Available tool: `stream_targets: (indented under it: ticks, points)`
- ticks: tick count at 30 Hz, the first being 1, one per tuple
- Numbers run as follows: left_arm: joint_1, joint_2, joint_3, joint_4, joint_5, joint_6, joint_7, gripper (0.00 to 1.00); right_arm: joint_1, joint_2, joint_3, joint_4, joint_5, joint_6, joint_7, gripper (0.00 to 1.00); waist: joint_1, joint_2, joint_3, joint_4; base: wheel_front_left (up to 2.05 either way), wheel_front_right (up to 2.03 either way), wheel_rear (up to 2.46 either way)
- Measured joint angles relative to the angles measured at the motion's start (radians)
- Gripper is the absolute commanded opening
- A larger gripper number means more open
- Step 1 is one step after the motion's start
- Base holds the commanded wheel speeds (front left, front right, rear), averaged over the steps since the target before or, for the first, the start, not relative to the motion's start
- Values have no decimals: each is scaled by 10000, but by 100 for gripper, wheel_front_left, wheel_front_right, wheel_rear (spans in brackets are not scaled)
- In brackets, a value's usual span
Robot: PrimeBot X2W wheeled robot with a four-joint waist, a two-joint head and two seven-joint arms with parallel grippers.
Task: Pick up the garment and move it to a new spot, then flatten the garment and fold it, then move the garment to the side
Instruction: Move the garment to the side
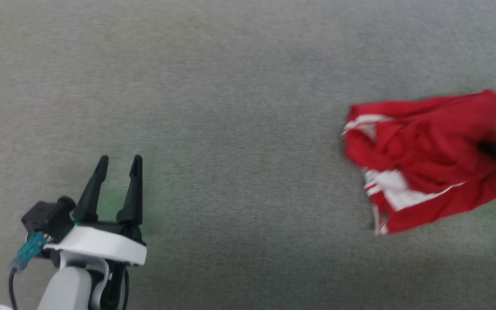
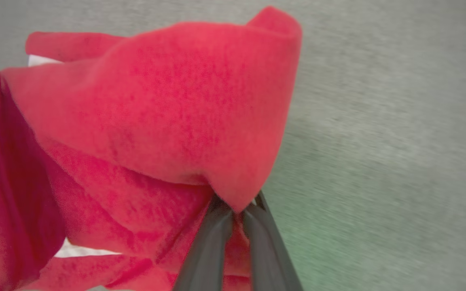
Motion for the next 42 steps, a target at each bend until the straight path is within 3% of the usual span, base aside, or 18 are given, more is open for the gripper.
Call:
stream_targets:
  ticks: [11, 23, 33, 42]
  points:
    - [-1140, 301, -729, 96, 77, 0, 0, 100, -849, -832, -495, 976, -554, -6, -878, 0, 0, 0, 616, -910, 0, 0, 0]
    - [-2549, 686, -1894, 215, 105, 0, 0, 100, -2154, -1093, -652, 2669, -1496, -6, -2232, 0, 0, 0, 1414, -1692, 0, 0, 0]
    - [-3917, 1051, -3281, 265, 148, 0, 0, 100, -3382, -644, -635, 4853, -2941, -6, -3630, 0, 0, 0, 2120, -2296, 0, 0, 0]
    - [-4564, 1193, -3963, 504, 73, 0, 0, 100, -4222, 77, -673, 6997, -4217, -6, -4688, 0, 0, 0, 2314, -2390, 0, 0, 0]
